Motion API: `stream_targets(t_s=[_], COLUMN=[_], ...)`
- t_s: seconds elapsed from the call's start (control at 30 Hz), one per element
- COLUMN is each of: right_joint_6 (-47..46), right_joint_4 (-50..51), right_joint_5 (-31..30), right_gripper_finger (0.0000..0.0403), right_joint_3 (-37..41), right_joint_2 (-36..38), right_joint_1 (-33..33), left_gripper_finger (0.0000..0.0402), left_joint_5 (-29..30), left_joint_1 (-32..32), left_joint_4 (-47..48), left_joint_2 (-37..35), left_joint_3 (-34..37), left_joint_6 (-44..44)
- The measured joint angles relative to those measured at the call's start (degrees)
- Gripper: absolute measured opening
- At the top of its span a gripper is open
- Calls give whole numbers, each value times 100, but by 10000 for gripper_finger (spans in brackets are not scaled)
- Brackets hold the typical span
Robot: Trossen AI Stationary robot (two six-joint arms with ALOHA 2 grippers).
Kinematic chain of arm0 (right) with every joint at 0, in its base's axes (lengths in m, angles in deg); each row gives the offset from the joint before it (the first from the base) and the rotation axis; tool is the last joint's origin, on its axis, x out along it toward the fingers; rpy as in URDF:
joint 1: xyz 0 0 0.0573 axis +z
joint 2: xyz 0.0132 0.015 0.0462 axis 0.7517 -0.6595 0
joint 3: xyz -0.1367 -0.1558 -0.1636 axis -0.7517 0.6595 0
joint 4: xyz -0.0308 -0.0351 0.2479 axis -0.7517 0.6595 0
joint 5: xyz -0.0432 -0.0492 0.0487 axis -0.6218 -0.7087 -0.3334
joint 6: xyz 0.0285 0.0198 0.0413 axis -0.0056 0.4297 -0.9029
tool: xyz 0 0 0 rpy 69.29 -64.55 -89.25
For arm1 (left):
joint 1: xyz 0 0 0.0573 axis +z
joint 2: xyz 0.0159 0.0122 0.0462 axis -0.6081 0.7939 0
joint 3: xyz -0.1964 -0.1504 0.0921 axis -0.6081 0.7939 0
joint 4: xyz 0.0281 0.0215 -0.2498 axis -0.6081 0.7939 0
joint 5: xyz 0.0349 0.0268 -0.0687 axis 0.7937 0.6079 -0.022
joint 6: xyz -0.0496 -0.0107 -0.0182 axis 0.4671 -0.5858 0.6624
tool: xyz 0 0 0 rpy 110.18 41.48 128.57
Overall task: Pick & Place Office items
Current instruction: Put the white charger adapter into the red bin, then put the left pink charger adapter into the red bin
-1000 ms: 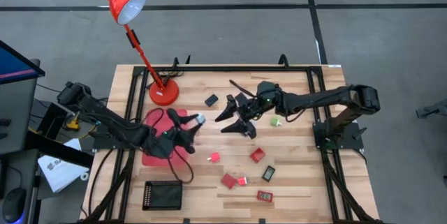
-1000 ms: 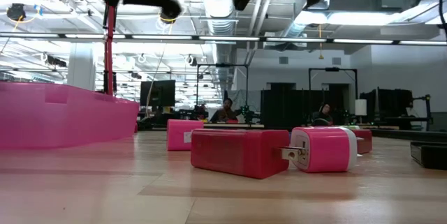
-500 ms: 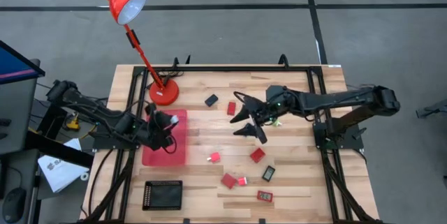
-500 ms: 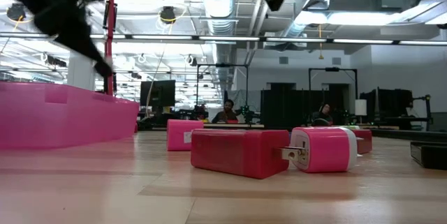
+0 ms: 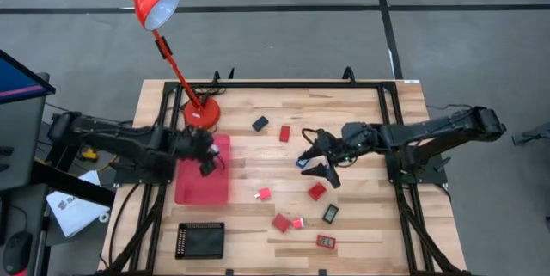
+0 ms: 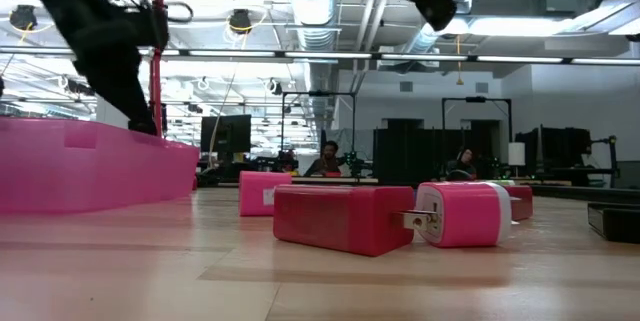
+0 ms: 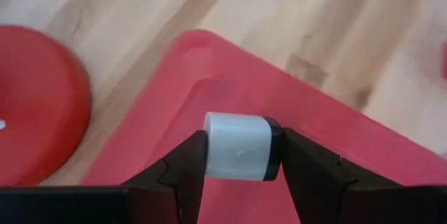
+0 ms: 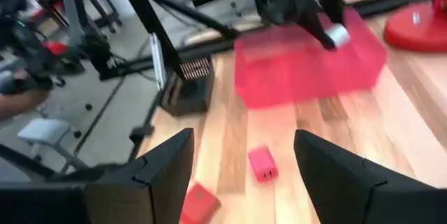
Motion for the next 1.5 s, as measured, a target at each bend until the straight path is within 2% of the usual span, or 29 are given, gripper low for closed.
stream_targets(t_s=[0.23, 0.4, 0.6, 1.0, 1.3, 1.5], right_joint_6=[0, 0, 2, 31, 19, 16], right_joint_4=[-87, -98, -11, 110, 200, 247], right_joint_5=[-110, -227, -233, -586, -761, -952], right_gripper_finger=[240, 240, 240, 240, 240, 240], right_joint_3=[143, 182, 180, 180, 180, 176], right_joint_2=[118, 181, 284, 323, 414, 445], right_joint_1=[354, 555, 755, 995, 974, 976], left_gripper_finger=[163, 165, 187, 282, 289, 279], left_joint_5=[-1114, -1463, -1496, -1208, -1210, -1239], left_joint_1=[1570, 1942, 1870, 1847, 1286, 325], left_joint_4=[-327, -426, -571, -680, -1348, -2228], left_joint_2=[560, 997, 1277, 1171, 102, -74], left_joint_3=[-78, -82, -82, -80, -80, -82], left_joint_6=[-789, -955, -971, -1231, -1993, -1997])
